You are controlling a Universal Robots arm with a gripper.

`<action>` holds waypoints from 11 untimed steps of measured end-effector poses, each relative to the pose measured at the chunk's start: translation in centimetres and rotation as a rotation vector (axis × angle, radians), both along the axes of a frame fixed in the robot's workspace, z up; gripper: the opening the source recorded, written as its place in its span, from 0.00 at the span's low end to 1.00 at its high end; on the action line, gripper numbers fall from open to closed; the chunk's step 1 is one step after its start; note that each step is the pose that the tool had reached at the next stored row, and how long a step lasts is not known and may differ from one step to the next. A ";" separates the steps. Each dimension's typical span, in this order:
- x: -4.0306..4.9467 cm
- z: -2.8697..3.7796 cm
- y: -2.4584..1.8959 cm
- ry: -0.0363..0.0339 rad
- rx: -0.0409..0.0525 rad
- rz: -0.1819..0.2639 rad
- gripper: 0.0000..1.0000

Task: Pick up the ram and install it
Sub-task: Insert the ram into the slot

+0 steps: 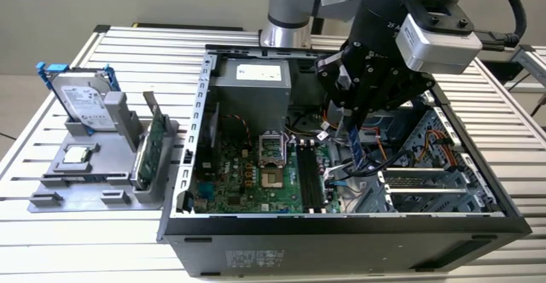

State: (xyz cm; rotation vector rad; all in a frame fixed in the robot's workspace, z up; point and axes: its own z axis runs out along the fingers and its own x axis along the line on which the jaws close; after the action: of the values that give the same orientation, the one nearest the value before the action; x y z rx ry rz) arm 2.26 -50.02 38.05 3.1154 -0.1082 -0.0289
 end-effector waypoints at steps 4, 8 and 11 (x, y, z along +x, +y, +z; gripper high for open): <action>0.50 0.00 0.02 0.0000 -0.0004 0.000 0.00; 0.76 0.00 0.03 0.0001 -0.0011 0.000 0.00; 0.87 -0.02 0.03 0.0000 -0.0115 0.000 0.00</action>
State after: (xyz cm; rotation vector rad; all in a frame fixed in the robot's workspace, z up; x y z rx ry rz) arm 3.13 -49.99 38.03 3.1039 -0.1080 -0.0282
